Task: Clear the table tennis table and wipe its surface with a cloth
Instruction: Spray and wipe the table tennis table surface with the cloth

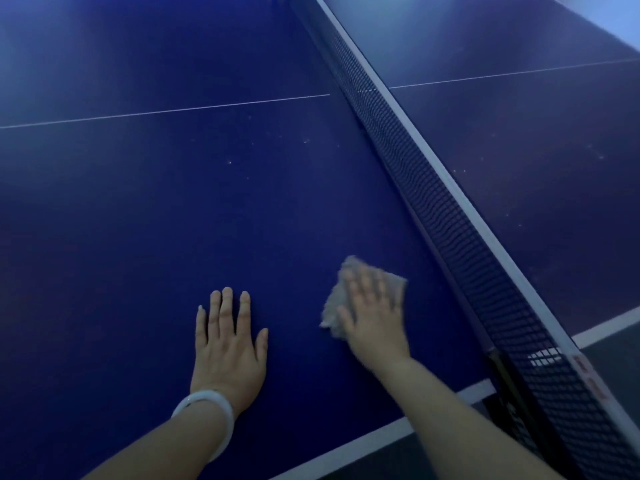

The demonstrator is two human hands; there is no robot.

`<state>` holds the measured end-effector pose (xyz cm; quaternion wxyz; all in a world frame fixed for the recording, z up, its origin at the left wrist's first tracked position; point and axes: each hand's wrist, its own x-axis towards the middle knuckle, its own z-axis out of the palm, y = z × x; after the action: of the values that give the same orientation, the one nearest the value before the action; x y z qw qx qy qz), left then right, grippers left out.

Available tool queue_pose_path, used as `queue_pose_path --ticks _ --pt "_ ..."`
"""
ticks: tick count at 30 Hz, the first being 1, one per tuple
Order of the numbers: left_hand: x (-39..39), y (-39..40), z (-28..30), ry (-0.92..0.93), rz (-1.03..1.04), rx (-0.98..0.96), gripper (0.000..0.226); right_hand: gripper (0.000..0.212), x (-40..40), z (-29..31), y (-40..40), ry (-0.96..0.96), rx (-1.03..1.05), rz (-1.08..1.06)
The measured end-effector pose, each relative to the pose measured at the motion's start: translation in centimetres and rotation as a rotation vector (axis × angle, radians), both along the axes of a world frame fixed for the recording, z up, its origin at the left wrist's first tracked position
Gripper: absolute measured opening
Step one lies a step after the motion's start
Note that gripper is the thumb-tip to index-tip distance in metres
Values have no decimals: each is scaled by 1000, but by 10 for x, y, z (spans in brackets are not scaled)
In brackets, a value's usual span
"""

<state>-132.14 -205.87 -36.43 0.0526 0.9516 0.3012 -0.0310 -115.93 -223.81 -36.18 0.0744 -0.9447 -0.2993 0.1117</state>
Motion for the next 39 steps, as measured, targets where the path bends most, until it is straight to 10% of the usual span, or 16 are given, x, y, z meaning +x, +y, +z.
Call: queue_pose_path --ticks 3,14,20,28,39 --pt "-1 0 0 1 1 -4 73 62 -9 1 -10 4 -43 296" --pt "1 -2 1 -25 17 -29 70 64 -53 4 -55 18 -24 -457" --pt "0 -1 -1 -33 11 -20 70 63 -61 0 -40 -60 -45 72" --pt "0 -1 -3 -13 19 6 70 61 -64 2 -115 -35 -68 -317" --pt "-1 0 -2 -21 0 -6 70 62 -90 2 -14 -93 9 334"
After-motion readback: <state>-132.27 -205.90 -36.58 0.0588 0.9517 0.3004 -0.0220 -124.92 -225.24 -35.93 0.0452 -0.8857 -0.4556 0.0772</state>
